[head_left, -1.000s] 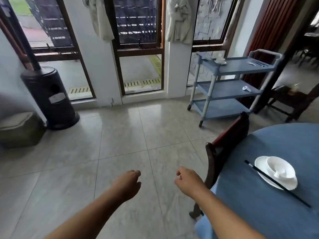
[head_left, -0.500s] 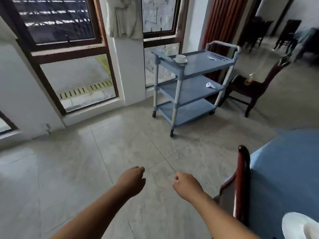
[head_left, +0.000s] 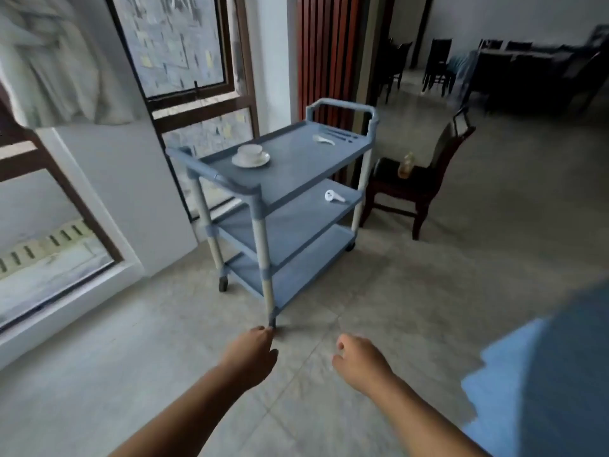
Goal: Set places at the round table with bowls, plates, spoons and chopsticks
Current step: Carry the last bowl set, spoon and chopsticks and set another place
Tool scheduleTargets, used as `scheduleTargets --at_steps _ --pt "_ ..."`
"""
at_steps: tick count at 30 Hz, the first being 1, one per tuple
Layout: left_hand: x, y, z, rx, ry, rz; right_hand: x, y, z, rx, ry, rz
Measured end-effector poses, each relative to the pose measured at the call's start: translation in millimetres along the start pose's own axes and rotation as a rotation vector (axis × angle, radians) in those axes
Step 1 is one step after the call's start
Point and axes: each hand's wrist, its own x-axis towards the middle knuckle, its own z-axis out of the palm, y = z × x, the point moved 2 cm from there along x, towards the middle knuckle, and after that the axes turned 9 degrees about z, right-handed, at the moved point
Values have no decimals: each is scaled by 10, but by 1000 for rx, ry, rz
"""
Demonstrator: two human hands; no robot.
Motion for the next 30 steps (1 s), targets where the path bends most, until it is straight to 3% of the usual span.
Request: scheduleTargets --at_steps 19,25,30 --pt "5221 -868 -1594 -93 68 37 5056 -1218 -2122 -86 -2 -89" --pt "6180 -1351 -2041 -85 66 -83 6426 -1773 -2521 -145 -63 -207" --pt "6695 -1857 -2153 -142 71 -321 7571 -2283 -2525 -246 -178 -355"
